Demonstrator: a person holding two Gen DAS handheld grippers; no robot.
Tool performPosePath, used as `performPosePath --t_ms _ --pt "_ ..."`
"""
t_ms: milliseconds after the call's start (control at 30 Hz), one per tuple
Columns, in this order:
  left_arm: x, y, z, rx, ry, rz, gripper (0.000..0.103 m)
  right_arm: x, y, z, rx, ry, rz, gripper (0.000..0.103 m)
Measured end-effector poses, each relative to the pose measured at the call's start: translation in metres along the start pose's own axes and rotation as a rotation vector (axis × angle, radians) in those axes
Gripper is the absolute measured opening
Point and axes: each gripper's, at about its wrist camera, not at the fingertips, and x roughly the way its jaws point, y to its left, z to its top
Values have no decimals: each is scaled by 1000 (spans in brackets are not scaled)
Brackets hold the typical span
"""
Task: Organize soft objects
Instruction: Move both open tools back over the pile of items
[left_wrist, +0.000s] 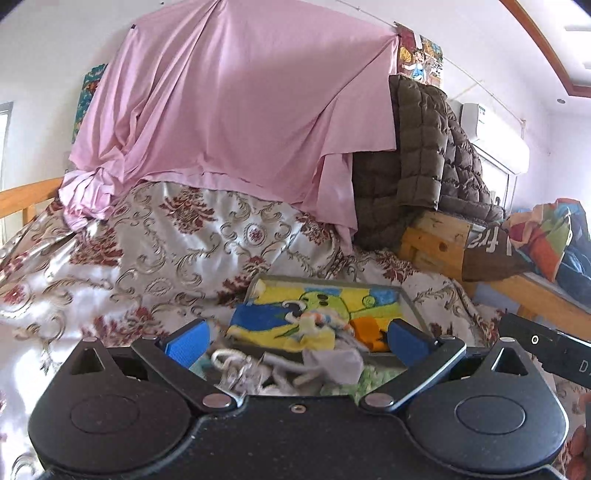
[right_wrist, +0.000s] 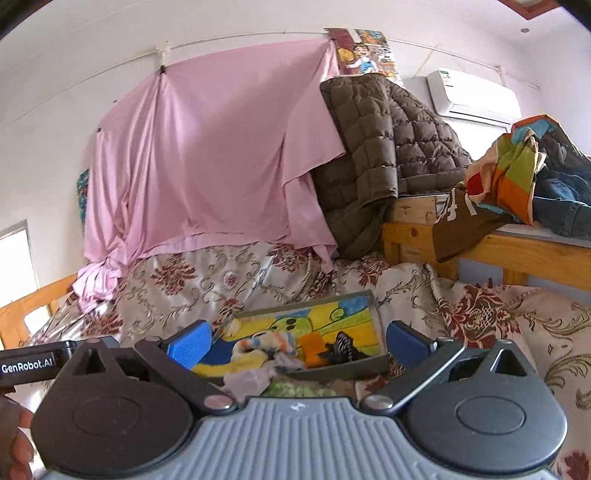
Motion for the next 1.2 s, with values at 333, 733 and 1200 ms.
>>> performPosePath --t_ms 333,733,1200 --pt "-40 25 -32 9 57 46 102 -24 23 -22 -49 75 42 103" --pt "-46 35 -59 54 173 113 102 -16 29 -41 -57 231 25 103" --pt "-30 36 -67 90 282 149 102 5 35 -55 -88 371 21 103"
